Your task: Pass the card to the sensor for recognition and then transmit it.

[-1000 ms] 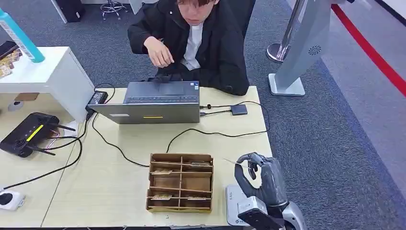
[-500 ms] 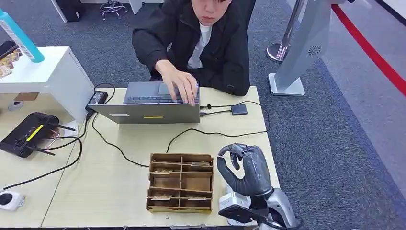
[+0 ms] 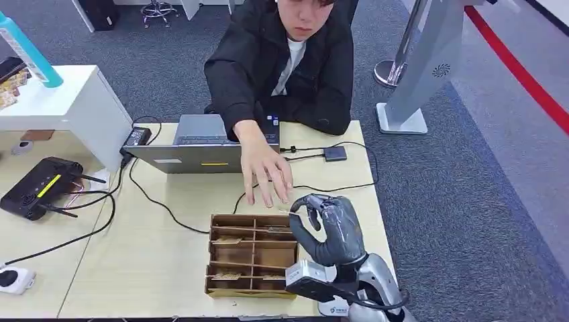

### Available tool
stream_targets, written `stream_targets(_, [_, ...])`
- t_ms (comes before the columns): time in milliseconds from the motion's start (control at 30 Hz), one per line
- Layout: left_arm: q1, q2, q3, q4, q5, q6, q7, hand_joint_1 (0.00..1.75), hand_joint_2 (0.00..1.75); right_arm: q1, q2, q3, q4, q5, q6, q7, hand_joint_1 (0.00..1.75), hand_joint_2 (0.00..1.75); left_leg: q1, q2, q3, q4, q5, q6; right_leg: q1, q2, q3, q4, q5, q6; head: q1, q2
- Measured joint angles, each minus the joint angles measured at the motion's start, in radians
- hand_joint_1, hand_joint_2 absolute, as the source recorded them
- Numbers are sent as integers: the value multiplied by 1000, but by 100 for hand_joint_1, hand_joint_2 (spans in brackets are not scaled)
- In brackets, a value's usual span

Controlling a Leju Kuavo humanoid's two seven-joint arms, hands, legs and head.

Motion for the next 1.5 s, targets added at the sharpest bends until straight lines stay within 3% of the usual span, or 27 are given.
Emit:
stream_targets(333, [-4,0,-16,0,-2,0,10,0,0,-57,27,52,53,10,5,15,175,175,0,0,0,0,0,0,0,0,0,0,0,0,0,0])
stream_targets(367, [-4,0,-16,0,-2,0,10,0,0,-60,28,56,57,10,4,15,131,175,0,0,0,0,0,0,0,0,0,0,0,0,0,0])
stream_targets(400, [-4,0,-16,0,-2,1,10,0,0,-62,30,58,59,10,4,15,26,175,0,0,0,0,0,0,0,0,0,0,0,0,0,0])
stream_targets(433, [-4,0,-16,0,-1,1,10,0,0,-64,31,60,62,10,5,16,0,175,0,0,0,0,0,0,0,0,0,0,0,0,0,0])
stream_targets(1500, [-5,0,-34,0,26,0,11,0,0,-78,33,109,81,24,-1,49,0,175,0,0,0,0,0,0,0,0,0,0,0,0,0,0])
